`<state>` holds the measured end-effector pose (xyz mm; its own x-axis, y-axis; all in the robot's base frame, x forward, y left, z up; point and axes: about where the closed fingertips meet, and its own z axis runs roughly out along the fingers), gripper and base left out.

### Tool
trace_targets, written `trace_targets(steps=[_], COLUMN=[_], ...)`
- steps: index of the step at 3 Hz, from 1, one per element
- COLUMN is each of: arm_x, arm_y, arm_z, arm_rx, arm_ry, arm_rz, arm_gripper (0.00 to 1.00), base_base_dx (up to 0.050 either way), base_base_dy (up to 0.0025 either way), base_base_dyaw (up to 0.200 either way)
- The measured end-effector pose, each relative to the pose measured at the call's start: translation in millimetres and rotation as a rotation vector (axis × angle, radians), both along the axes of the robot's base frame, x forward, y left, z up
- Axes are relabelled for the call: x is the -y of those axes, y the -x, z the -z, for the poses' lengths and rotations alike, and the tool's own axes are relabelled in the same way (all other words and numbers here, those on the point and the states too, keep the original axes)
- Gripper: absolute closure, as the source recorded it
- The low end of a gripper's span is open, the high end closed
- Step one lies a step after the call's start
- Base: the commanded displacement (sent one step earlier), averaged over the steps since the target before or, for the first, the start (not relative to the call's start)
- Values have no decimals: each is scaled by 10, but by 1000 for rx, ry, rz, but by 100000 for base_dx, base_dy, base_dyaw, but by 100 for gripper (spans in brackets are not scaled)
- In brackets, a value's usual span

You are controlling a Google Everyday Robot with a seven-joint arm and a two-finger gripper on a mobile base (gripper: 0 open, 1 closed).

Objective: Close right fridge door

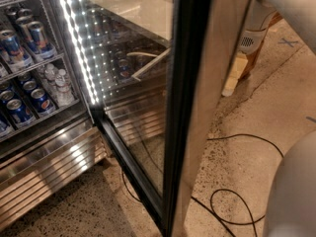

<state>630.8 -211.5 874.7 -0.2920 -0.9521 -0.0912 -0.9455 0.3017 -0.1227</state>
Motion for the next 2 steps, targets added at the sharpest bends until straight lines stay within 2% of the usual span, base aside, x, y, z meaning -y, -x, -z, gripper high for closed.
trace_targets(steps=[2], arm_x=[0], arm_y=[0], arm_z=[0], arm_rx=[0], arm_ry=[0], arm_rz=[0], arm_gripper=[0], base_base_dx=[-2355], base_base_dy=[-182], base_base_dyaw=[17334])
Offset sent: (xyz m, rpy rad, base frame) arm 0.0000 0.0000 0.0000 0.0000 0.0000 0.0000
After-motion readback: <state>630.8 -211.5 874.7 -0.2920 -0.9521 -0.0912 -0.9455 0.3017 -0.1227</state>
